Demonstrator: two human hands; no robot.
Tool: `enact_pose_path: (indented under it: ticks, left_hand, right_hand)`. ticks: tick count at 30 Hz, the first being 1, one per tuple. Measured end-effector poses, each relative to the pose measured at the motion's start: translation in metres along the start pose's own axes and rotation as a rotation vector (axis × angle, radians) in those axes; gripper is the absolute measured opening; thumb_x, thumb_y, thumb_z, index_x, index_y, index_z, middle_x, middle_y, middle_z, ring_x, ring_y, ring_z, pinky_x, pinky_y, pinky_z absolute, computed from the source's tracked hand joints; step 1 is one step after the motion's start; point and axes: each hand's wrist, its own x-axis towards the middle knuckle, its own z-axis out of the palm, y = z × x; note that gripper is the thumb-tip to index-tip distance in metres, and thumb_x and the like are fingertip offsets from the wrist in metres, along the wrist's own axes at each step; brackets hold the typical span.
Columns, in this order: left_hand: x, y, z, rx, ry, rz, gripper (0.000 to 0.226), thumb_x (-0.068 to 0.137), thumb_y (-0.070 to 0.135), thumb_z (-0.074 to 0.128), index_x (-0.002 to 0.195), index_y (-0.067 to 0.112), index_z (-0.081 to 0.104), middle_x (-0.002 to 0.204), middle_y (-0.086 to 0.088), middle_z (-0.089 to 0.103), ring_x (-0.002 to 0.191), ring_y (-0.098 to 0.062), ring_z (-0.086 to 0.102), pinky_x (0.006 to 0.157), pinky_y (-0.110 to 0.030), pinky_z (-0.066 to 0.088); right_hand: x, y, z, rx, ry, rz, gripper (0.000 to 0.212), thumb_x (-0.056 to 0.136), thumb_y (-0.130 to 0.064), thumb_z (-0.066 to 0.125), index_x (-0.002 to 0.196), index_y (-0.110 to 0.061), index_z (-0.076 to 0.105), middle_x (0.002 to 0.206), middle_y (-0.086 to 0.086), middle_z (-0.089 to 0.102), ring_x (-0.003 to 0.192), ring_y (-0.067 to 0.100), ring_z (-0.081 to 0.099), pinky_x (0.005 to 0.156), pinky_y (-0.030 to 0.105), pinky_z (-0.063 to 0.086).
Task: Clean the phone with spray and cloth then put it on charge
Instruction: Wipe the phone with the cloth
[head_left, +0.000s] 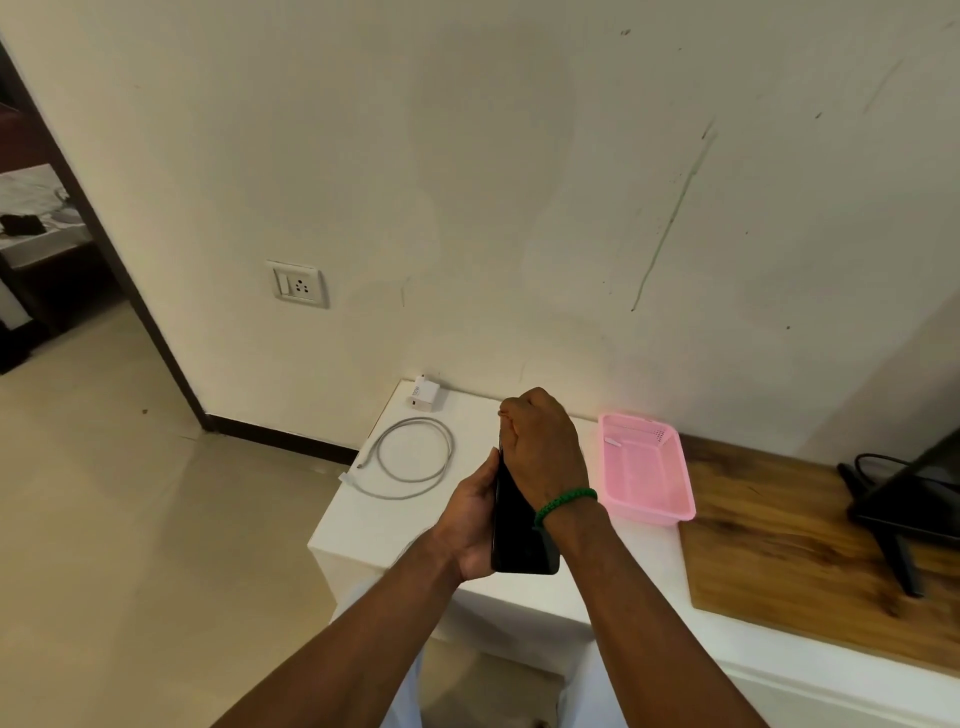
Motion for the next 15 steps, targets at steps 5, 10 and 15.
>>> enact_pose_path:
  ticks: [5, 10, 15]
  left_hand:
    - [0.001, 0.001, 0.000, 0.017, 0.015, 0.014, 0.063, 0.086, 0.058, 0.044, 0.124, 0.012, 0.063, 0.119, -0.017, 0.063, 0.108, -0.034, 0.060, 0.098, -0.049, 0.047]
    - [0.000, 0.004, 0.000, -0.008, -0.029, -0.012, 0.062, 0.093, 0.059, 0.033, 0.104, 0.012, 0.073, 0.100, -0.017, 0.069, 0.087, -0.033, 0.068, 0.077, -0.046, 0.056]
    - [0.002, 0.004, -0.002, -0.008, -0.048, -0.028, 0.065, 0.091, 0.063, 0.033, 0.116, 0.014, 0.069, 0.115, -0.019, 0.062, 0.106, -0.036, 0.056, 0.103, -0.057, 0.037]
  right_hand:
    - [0.002, 0.006, -0.002, -0.006, 0.022, 0.044, 0.015, 0.086, -0.005, 0.048, 0.074, -0.001, 0.057, 0.083, 0.014, 0.053, 0.076, 0.029, 0.051, 0.062, 0.033, 0.038]
    - [0.001, 0.020, -0.006, -0.018, 0.052, 0.087, 0.020, 0.090, -0.007, 0.046, 0.074, -0.001, 0.057, 0.081, 0.013, 0.053, 0.072, 0.026, 0.049, 0.061, 0.029, 0.031]
    - [-0.001, 0.031, -0.011, -0.022, 0.061, 0.137, 0.021, 0.092, -0.009, 0.046, 0.078, -0.001, 0.060, 0.083, 0.014, 0.055, 0.070, 0.019, 0.043, 0.064, 0.025, 0.030]
